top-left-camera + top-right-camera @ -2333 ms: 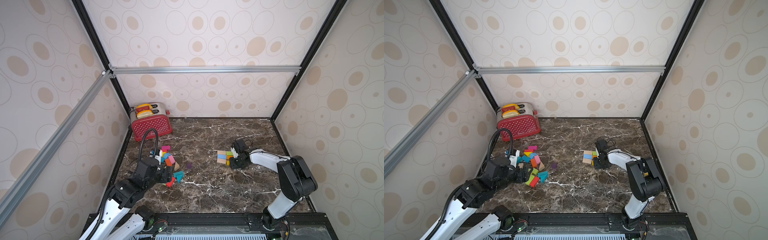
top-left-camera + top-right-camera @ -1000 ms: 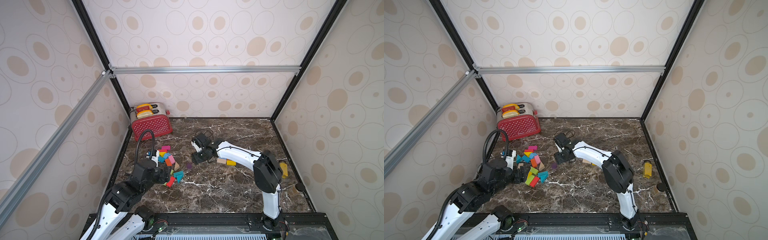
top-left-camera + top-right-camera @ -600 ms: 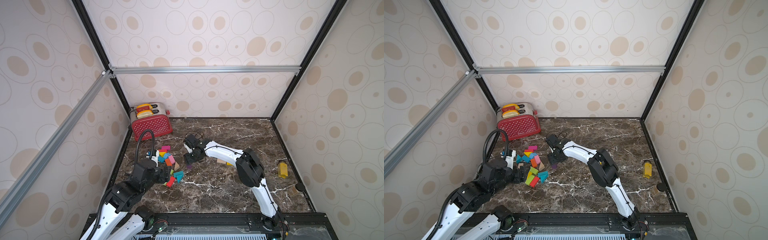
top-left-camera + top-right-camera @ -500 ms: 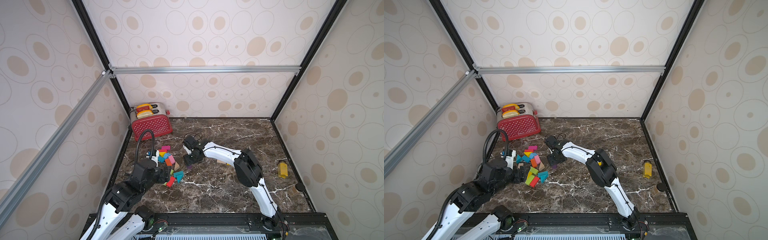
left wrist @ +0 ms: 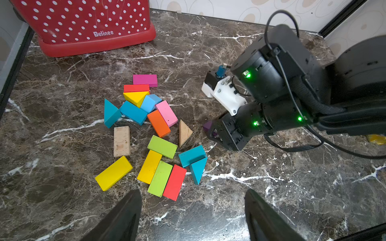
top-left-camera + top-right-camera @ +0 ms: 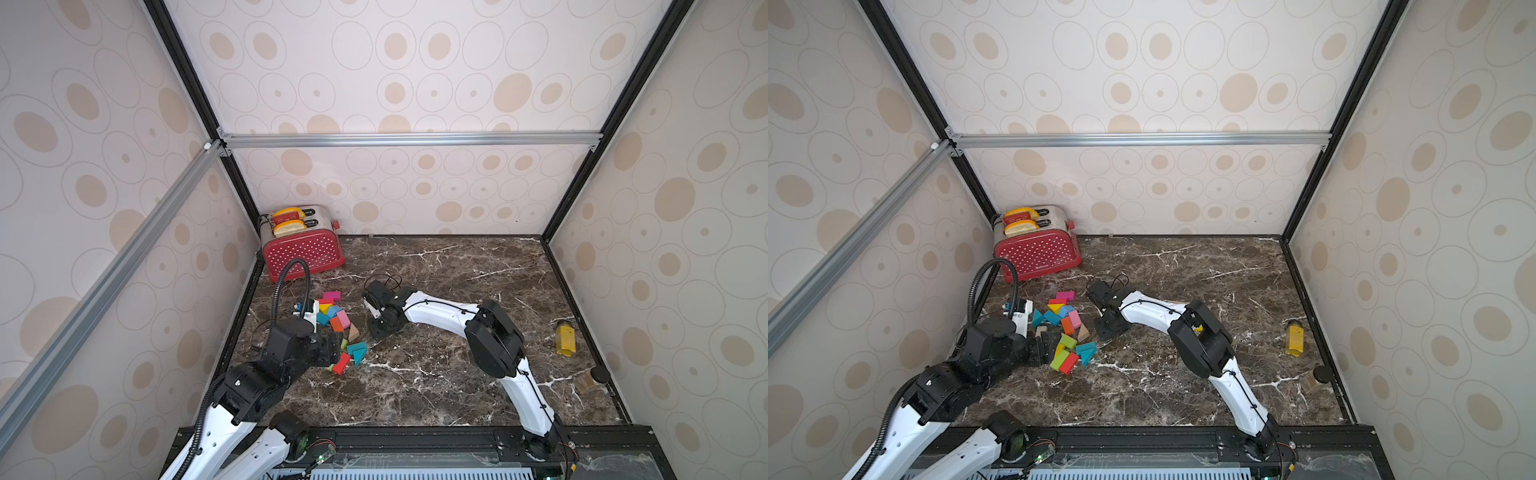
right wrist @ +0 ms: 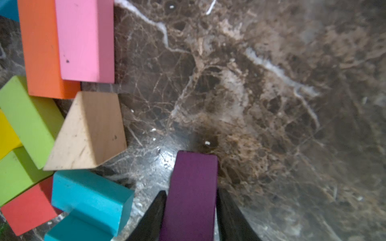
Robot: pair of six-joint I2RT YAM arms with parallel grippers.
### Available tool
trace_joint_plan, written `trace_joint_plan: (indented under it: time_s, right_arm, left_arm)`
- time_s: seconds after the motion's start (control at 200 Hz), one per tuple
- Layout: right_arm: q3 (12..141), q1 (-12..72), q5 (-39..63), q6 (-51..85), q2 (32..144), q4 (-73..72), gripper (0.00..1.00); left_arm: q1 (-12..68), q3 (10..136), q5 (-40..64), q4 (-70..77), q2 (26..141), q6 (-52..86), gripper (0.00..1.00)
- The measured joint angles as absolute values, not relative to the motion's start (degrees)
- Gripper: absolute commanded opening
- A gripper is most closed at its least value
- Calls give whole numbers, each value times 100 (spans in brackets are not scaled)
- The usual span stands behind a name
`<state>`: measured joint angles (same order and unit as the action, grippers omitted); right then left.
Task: Assemble a piece of candy with building blocks
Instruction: Adjust the building block at the center of the board.
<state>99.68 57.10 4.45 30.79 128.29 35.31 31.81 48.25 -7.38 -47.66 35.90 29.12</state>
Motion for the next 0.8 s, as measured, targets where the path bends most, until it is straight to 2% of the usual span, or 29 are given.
trace_joint_plan:
  time_s: [0.225, 0.401, 0.801]
  right_arm:
    - [9026, 5640, 954, 3157, 12335, 2773, 35]
    - [8029, 5389, 1568, 3511, 11830, 1970, 41]
    - [7181, 4987, 2255, 3997, 11533, 832, 49]
  left_arm:
    - [3181, 4825, -735, -4766, 3601, 2912, 79]
    - [3181, 4825, -720, -4766, 3616, 2912, 79]
    - [3181, 4825, -690, -4766, 3625, 2912, 79]
